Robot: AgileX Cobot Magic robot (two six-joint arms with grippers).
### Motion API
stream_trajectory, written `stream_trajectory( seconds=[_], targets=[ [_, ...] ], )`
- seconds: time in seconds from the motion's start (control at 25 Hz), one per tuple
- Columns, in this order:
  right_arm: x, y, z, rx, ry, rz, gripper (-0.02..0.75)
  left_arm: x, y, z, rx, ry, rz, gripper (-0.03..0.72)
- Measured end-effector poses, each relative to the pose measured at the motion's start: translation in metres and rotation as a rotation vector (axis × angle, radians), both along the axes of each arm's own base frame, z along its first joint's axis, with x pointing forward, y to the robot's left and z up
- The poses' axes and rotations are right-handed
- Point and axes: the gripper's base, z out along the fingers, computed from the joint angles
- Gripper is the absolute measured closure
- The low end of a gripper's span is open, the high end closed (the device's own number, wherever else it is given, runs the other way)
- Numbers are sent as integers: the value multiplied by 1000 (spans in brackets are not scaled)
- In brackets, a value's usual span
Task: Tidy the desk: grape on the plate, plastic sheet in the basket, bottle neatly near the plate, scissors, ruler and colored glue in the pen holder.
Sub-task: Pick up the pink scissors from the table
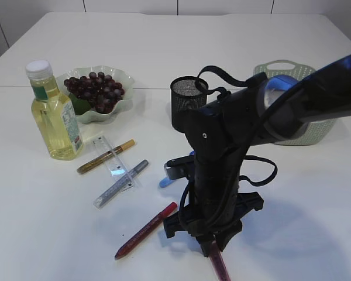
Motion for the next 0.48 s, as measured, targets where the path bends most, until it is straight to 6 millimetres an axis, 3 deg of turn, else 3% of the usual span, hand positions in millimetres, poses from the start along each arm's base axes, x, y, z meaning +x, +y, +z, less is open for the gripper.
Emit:
stream_trajectory(
  seconds=[0.48],
  targets=[
    [0,0,0,0,0,-4,510,0,0,0,0,0,0,316]
  ],
)
